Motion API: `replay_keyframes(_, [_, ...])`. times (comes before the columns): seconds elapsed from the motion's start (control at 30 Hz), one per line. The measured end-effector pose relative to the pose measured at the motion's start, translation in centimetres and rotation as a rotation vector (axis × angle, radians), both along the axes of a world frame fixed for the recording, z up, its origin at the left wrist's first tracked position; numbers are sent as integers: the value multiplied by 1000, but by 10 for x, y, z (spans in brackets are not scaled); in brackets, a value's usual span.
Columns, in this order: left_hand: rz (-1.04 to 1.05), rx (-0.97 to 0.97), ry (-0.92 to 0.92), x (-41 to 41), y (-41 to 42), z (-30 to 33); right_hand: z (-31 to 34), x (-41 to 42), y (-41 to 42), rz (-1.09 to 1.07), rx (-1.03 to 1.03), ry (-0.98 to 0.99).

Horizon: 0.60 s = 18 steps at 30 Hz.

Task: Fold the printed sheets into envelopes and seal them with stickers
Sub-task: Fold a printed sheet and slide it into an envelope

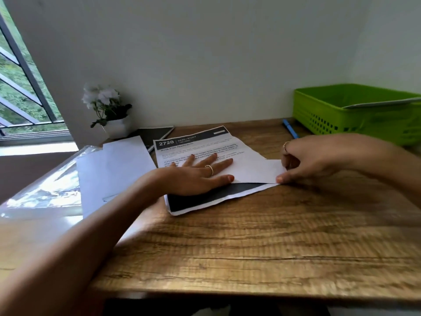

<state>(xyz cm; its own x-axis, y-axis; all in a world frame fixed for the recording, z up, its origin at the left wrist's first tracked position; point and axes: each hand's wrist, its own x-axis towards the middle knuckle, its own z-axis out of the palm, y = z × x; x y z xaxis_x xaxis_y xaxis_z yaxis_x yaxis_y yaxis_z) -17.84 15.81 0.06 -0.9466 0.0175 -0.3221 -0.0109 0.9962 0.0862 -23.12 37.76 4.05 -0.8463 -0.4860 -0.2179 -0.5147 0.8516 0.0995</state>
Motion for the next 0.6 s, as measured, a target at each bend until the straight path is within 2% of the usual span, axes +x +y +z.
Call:
replay_keyframes(0.17, [-24, 16, -7, -2, 1, 0, -2, -8, 5, -26, -76, -34])
replay_keyframes(0.37, [-52, 69, 191, -1, -2, 5, -4, -20, 4, -3, -146, -132])
replay_keyframes(0.6, [-15, 28, 301, 0, -4, 5, -6, -26, 3, -2, -150, -166])
